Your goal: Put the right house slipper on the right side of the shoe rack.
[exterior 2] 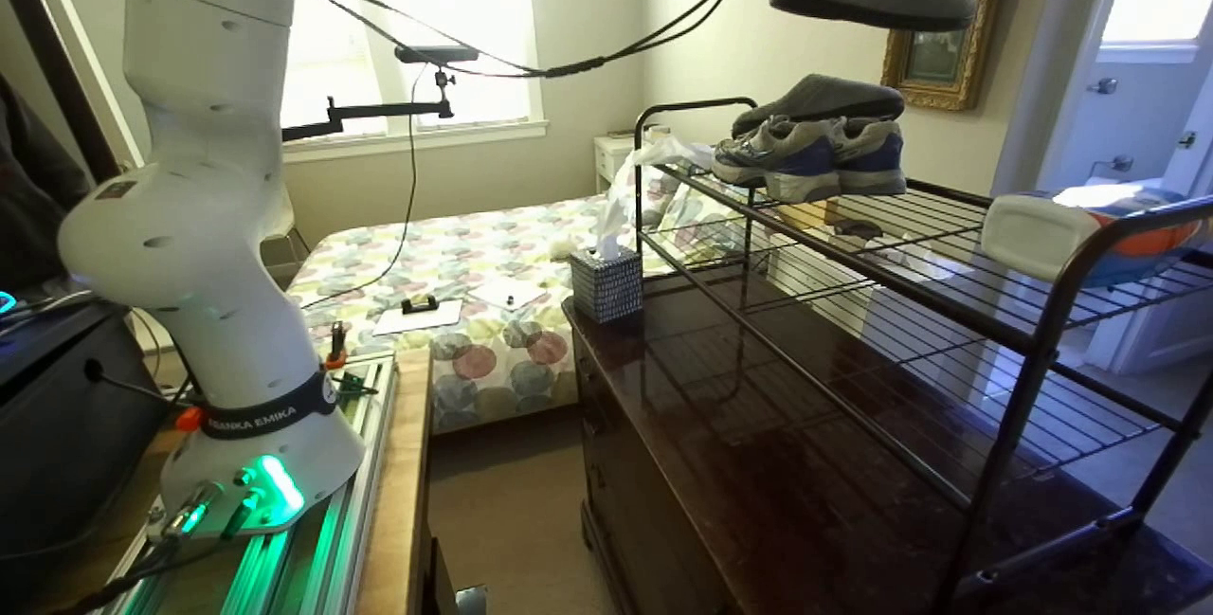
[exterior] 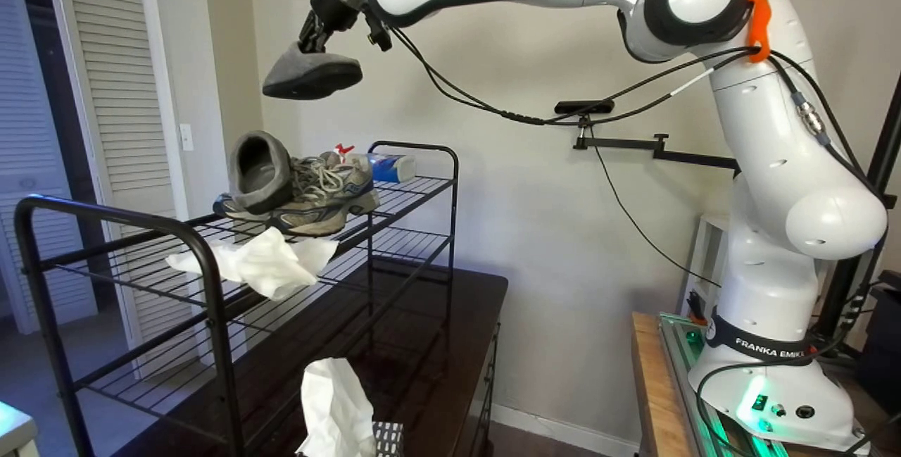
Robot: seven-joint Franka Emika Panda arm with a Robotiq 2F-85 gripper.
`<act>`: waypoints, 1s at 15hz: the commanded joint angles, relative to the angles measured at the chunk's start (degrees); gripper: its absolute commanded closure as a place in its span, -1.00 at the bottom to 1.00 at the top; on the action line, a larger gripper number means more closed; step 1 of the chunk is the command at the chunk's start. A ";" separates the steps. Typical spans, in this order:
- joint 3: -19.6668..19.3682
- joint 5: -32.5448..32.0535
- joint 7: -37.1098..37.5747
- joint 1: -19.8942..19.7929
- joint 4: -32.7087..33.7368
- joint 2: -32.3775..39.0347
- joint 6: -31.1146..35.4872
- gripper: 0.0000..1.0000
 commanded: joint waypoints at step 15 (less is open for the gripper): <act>1.02 8.75 -29.86 -8.79 5.25 7.92 1.37 0.97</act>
